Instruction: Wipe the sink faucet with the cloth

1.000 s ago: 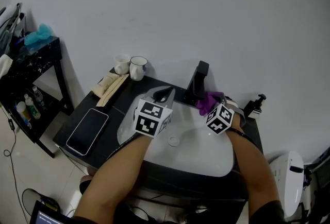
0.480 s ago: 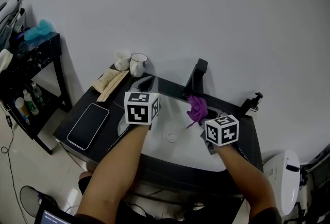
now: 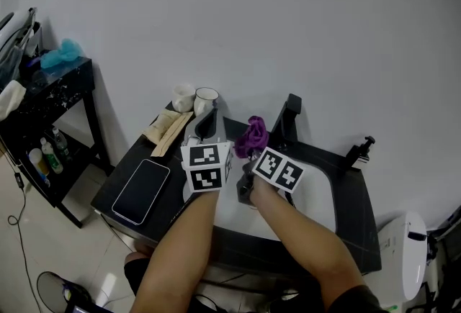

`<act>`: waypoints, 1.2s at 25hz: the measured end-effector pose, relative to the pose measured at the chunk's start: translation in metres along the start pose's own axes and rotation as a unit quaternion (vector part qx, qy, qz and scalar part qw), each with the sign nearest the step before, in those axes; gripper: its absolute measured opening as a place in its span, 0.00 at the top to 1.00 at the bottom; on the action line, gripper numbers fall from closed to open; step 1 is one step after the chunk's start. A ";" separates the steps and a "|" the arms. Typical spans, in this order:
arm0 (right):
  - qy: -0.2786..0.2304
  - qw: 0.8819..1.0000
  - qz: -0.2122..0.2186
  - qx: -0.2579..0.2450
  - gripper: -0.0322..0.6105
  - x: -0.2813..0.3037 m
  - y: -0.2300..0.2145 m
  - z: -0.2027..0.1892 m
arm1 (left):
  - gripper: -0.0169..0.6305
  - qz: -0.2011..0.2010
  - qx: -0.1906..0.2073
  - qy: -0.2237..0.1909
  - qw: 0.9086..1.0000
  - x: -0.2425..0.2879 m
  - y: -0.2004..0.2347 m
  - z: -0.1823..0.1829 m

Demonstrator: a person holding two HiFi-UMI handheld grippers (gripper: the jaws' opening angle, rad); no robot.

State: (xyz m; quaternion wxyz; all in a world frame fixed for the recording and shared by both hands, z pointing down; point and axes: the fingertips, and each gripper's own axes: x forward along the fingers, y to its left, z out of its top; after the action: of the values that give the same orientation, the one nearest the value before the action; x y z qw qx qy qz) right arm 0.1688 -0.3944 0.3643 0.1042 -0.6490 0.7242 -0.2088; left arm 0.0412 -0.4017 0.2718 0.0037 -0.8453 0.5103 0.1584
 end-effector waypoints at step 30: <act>-0.050 0.998 0.025 0.013 0.85 0.005 0.014 0.012 | 0.95 0.012 0.021 -0.012 1.000 -0.003 0.008 0.005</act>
State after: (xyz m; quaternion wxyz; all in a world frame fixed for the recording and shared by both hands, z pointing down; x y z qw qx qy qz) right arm 0.1612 -0.4007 0.3480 0.1539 -0.6392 0.7309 -0.1833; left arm 0.0319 -0.4024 0.2690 0.0256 -0.8369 0.5234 0.1582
